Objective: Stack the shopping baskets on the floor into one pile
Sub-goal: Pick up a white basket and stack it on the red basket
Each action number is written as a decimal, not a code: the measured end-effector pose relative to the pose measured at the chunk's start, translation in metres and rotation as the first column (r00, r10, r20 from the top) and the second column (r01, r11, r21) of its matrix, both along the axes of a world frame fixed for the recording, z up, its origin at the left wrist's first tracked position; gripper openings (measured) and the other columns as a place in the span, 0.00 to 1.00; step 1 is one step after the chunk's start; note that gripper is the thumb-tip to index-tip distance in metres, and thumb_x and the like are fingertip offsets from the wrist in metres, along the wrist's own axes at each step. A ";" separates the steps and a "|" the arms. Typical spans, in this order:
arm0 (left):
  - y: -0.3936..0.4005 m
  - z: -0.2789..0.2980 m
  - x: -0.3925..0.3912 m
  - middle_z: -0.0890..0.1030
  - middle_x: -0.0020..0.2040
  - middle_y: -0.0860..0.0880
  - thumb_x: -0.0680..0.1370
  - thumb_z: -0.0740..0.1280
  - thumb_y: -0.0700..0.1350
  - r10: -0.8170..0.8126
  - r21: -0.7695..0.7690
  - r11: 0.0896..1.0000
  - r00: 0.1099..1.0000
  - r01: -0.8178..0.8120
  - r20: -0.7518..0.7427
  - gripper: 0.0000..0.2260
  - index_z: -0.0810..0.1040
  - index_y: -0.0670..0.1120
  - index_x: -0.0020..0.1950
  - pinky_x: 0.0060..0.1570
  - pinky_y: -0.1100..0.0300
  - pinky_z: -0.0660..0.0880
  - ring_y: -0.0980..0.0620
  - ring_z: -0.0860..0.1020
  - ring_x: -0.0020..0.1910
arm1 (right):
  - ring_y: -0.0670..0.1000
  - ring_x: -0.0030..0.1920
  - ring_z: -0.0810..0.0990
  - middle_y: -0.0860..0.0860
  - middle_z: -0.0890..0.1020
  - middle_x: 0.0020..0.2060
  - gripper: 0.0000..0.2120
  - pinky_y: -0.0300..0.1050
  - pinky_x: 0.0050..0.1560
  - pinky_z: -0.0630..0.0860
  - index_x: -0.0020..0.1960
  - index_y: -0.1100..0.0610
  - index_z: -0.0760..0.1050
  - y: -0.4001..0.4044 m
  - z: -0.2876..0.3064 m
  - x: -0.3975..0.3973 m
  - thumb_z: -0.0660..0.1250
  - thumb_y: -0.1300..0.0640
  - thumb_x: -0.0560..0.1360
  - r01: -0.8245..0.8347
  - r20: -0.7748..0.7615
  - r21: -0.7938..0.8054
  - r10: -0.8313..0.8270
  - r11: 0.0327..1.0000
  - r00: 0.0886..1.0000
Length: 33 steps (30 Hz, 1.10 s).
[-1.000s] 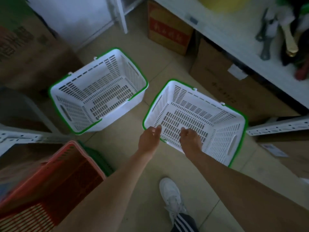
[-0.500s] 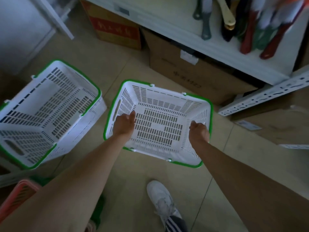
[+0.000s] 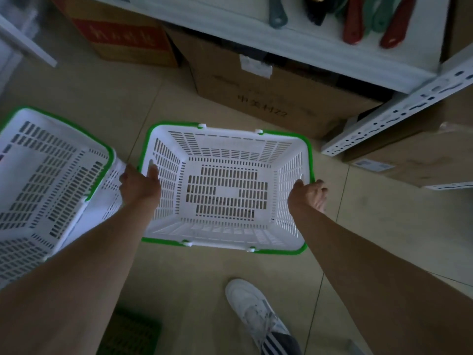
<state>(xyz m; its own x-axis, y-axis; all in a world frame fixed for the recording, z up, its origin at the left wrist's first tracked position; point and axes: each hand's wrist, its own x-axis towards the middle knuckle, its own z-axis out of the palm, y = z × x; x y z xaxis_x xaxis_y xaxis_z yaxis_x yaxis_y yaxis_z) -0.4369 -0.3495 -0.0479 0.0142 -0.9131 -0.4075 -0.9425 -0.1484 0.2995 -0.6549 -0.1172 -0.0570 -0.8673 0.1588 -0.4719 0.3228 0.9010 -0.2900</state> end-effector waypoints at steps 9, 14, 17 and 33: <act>-0.015 -0.024 0.005 0.69 0.72 0.35 0.83 0.54 0.57 0.092 0.087 0.992 0.995 -0.089 -0.037 0.29 0.62 0.37 0.75 0.67 0.43 0.68 0.34 0.70 0.69 | 0.62 0.64 0.73 0.61 0.75 0.64 0.21 0.53 0.63 0.66 0.66 0.63 0.66 0.000 -0.027 -0.007 0.57 0.48 0.81 0.098 0.002 -0.010 -0.098 0.995 0.995; -0.008 -0.017 0.007 0.73 0.69 0.35 0.83 0.53 0.56 0.175 0.093 0.981 0.983 -0.169 -0.053 0.26 0.66 0.36 0.71 0.64 0.43 0.71 0.35 0.73 0.67 | 0.62 0.61 0.75 0.61 0.77 0.61 0.20 0.54 0.61 0.68 0.63 0.63 0.68 -0.004 -0.027 -0.008 0.58 0.48 0.80 0.114 -0.063 -0.008 -0.114 0.993 0.992; 0.001 -0.007 0.011 0.74 0.67 0.33 0.83 0.54 0.54 0.195 0.061 0.979 0.979 -0.192 -0.052 0.25 0.68 0.35 0.69 0.62 0.45 0.70 0.34 0.74 0.65 | 0.62 0.60 0.75 0.62 0.77 0.60 0.20 0.56 0.61 0.68 0.62 0.63 0.68 -0.008 -0.021 -0.009 0.58 0.48 0.80 0.086 -0.103 -0.002 -0.086 0.996 0.991; 0.036 0.099 0.074 0.76 0.64 0.35 0.83 0.52 0.57 0.351 -0.058 0.931 0.926 -0.362 -0.141 0.25 0.69 0.36 0.67 0.57 0.44 0.72 0.35 0.76 0.61 | 0.62 0.57 0.77 0.60 0.80 0.57 0.22 0.58 0.59 0.70 0.62 0.61 0.70 -0.041 0.082 0.010 0.57 0.43 0.79 -0.052 -0.256 -0.024 0.045 0.998 0.966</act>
